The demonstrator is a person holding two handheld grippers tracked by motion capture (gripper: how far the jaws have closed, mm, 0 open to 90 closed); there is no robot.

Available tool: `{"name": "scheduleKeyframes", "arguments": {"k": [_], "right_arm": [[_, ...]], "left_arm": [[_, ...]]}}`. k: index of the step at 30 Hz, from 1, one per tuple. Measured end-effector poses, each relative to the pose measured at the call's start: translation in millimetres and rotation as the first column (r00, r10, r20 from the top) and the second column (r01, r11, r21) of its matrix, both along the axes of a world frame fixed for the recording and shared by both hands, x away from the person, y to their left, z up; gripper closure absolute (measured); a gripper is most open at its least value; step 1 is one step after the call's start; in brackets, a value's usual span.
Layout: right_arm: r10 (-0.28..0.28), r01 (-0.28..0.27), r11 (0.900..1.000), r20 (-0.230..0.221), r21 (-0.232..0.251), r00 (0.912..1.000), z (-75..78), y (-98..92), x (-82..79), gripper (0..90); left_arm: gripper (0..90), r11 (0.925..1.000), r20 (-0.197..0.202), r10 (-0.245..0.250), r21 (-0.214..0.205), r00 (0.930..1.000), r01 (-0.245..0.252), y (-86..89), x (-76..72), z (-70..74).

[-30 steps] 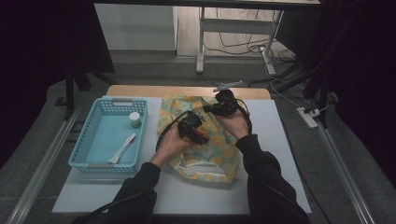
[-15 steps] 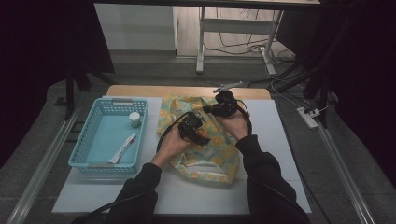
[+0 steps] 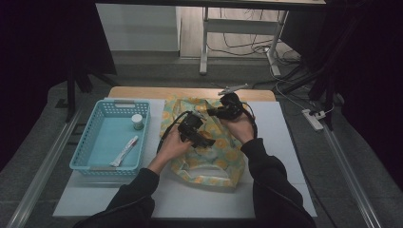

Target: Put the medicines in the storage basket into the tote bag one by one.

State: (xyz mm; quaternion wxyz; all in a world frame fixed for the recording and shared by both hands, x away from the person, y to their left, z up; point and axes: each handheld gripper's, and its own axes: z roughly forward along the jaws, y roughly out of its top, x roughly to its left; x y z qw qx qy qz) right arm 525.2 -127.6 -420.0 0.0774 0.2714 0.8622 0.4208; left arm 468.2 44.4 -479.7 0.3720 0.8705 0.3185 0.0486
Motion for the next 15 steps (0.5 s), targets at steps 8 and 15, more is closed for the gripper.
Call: {"name": "scheduleKeyframes", "arguments": {"k": [8, 15], "right_arm": [[0.005, -0.005, 1.0000, -0.006, 0.000, 1.0000, -0.7, -0.5, -1.7, 90.0], [0.010, -0.010, 0.9999, -0.013, -0.003, 0.9999, -2.2, 1.1, -2.0, 90.0]], "left_arm": [[1.6, 0.9993, 0.001, -0.012, -0.036, 0.9999, 0.012, 14.1, -10.7, 9.8], [2.0, 0.9951, -0.022, -0.040, -0.092, 0.9990, 0.037, 27.5, -17.1, 17.7]]}}
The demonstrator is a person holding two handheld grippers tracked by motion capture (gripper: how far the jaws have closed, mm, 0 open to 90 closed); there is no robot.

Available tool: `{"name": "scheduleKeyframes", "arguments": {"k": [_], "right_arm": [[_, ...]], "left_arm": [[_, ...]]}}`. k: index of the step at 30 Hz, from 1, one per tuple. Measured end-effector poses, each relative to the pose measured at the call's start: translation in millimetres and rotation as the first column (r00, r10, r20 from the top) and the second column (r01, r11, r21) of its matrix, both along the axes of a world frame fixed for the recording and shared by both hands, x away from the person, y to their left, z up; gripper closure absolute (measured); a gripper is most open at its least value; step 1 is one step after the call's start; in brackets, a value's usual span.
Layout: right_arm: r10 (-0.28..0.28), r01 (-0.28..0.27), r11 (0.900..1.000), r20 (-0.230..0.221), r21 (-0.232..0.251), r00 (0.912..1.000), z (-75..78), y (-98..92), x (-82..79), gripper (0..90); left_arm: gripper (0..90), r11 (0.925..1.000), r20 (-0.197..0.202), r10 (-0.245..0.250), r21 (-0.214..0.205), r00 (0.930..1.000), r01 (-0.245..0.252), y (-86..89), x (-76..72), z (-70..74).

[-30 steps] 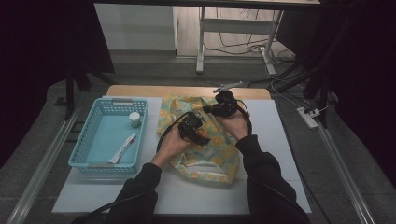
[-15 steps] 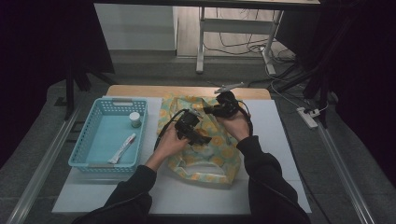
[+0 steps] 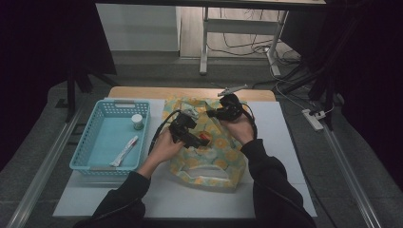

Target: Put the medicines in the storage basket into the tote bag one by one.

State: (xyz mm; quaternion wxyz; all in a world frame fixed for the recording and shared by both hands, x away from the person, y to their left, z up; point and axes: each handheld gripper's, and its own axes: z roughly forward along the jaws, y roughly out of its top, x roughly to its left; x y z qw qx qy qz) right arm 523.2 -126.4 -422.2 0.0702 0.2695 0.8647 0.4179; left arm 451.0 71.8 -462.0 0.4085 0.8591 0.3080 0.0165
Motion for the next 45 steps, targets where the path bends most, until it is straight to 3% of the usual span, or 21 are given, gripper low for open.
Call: {"name": "scheduleKeyframes", "arguments": {"k": [4, 14, 19, 24, 36, 45], "right_arm": [[0.003, -0.003, 1.0000, 0.002, -0.001, 1.0000, -0.1, 0.2, -0.1, 90.0], [-0.001, 0.001, 1.0000, 0.002, -0.002, 1.0000, -0.9, 0.0, -0.8, 90.0], [-0.001, 0.001, 1.0000, 0.002, -0.004, 1.0000, -1.1, -0.5, -1.6, 90.0], [0.001, -0.001, 1.0000, 0.004, -0.005, 1.0000, -1.6, -0.7, -2.6, 90.0], [0.003, -0.003, 1.0000, 0.004, -0.006, 1.0000, -2.6, -1.6, -3.6, 90.0], [0.001, -0.001, 1.0000, 0.007, -0.008, 1.0000, -3.1, -2.4, -4.4, 90.0]], "left_arm": [[1.9, 0.9995, -0.015, -0.020, -0.025, 0.9997, 0.020, 8.5, -3.1, 2.5], [0.0, 0.9983, 0.010, 0.001, -0.058, 1.0000, -0.001, 28.6, -13.3, 9.1], [0.0, 0.9989, 0.022, 0.014, -0.045, 0.9997, -0.013, 38.0, -18.6, 13.7], [0.0, 0.9970, 0.023, 0.049, -0.061, 0.9985, -0.048, 51.6, -23.4, 17.7], [0.0, 0.9928, 0.024, 0.112, -0.045, 0.9934, -0.111, 87.0, -33.6, 20.6], [0.0, 0.9840, 0.020, 0.174, -0.042, 0.9845, -0.173, 114.4, -44.4, 22.5]]}}
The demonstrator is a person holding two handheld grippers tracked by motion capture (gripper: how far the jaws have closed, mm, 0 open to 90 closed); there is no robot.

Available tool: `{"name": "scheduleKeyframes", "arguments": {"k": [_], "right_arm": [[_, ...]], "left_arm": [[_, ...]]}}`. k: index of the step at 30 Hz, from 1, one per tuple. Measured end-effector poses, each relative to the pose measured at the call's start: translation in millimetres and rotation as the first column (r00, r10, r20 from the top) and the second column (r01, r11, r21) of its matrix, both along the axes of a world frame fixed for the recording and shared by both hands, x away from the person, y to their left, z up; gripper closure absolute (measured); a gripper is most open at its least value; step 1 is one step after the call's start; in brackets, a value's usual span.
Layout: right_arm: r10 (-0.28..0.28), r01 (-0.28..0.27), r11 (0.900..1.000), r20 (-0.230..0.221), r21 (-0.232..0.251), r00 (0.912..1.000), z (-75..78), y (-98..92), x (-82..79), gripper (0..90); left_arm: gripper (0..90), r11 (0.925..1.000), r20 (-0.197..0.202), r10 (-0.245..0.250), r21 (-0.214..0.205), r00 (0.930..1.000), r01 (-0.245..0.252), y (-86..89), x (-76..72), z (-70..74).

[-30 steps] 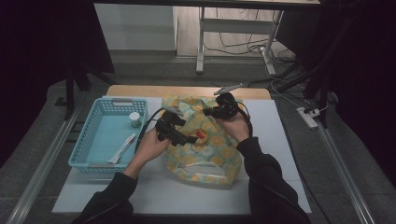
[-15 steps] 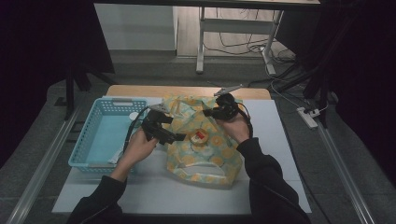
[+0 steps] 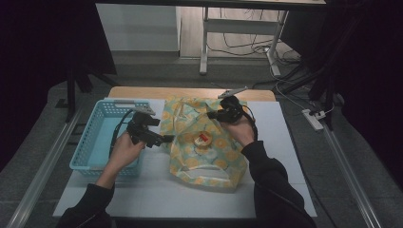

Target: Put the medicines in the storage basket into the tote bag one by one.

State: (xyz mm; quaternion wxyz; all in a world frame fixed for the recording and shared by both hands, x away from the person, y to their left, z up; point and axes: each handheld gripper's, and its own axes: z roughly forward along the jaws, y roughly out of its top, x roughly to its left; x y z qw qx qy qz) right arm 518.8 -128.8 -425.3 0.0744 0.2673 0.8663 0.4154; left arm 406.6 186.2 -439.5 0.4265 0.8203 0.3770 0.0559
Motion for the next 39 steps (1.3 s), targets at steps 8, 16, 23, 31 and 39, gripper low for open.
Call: {"name": "scheduleKeyframes", "arguments": {"k": [8, 16, 23, 31, 39], "right_arm": [[0.001, -0.001, 1.0000, 0.001, -0.004, 1.0000, -1.7, 0.1, 0.0, 90.0], [-0.003, 0.003, 1.0000, 0.000, -0.006, 1.0000, -2.7, -0.9, -0.3, 90.0], [-0.002, 0.002, 1.0000, -0.001, -0.009, 1.0000, -4.1, -1.1, 0.1, 90.0], [-0.001, 0.001, 0.9999, -0.001, -0.010, 1.0000, -4.9, -0.9, -0.2, 90.0], [-0.001, 0.001, 0.9999, -0.002, -0.011, 1.0000, -6.2, -1.4, -0.3, 90.0]], "left_arm": [[0.0, 0.9979, 0.009, 0.059, 0.027, 0.9982, -0.060, 23.0, -8.1, -0.8], [0.0, 0.9866, 0.000, 0.145, 0.076, 0.9894, -0.145, 49.9, -15.6, -1.3], [0.0, 0.9621, -0.013, 0.229, 0.155, 0.9733, -0.224, 70.2, -19.3, -11.1], [0.0, 0.9518, -0.029, 0.247, 0.194, 0.9684, -0.237, 88.8, -19.5, -22.9], [0.0, 0.9368, -0.076, 0.266, 0.255, 0.9609, -0.239, 98.7, -12.5, -39.8]]}}
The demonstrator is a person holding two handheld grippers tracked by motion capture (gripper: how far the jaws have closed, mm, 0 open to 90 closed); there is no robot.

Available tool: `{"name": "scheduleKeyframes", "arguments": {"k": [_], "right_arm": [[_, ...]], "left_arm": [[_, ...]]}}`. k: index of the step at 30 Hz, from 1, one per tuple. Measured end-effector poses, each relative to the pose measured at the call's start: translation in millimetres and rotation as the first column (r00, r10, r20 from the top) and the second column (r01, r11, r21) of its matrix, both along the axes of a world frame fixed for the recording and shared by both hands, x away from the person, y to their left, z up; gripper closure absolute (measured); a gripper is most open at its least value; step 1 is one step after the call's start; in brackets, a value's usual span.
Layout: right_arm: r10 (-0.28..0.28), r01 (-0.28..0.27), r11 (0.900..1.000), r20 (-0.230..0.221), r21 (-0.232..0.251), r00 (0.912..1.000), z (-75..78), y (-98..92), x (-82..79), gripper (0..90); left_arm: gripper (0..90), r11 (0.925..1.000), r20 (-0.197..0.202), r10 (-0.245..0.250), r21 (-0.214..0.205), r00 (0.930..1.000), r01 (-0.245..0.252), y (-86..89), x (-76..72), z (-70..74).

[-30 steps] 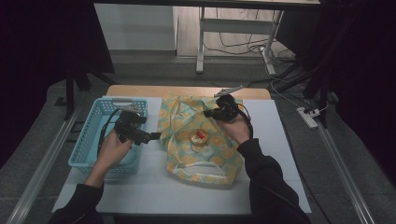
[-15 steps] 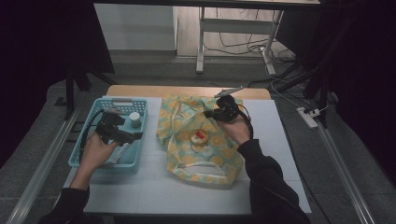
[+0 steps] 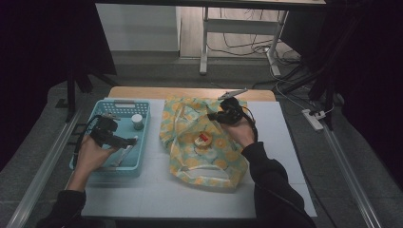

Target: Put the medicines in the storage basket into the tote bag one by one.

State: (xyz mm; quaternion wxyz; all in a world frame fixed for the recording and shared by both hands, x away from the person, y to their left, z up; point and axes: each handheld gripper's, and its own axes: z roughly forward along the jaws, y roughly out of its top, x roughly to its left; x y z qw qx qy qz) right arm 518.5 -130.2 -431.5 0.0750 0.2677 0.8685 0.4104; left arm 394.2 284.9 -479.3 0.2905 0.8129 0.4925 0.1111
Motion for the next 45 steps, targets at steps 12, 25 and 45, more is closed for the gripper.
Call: {"name": "scheduleKeyframes", "arguments": {"k": [12, 25, 45], "right_arm": [[-0.001, 0.001, 1.0000, -0.002, 0.000, 1.0000, -1.6, -1.0, -0.5, 90.0], [-0.001, 0.001, 1.0000, -0.005, -0.002, 1.0000, -4.5, -1.1, -1.0, 90.0], [-0.003, 0.003, 1.0000, 0.001, -0.003, 1.0000, -2.7, -2.9, -1.2, 90.0]], "left_arm": [[0.0, 0.9962, -0.128, -0.015, 0.083, 0.9917, 0.026, -4.1, 11.7, -24.6], [28.0, 0.9817, -0.215, -0.023, 0.180, 0.9764, 0.063, -8.6, 12.6, -31.3], [74.6, 0.9937, -0.274, -0.009, 0.105, 0.9617, 0.039, -3.2, 15.5, -32.1]]}}
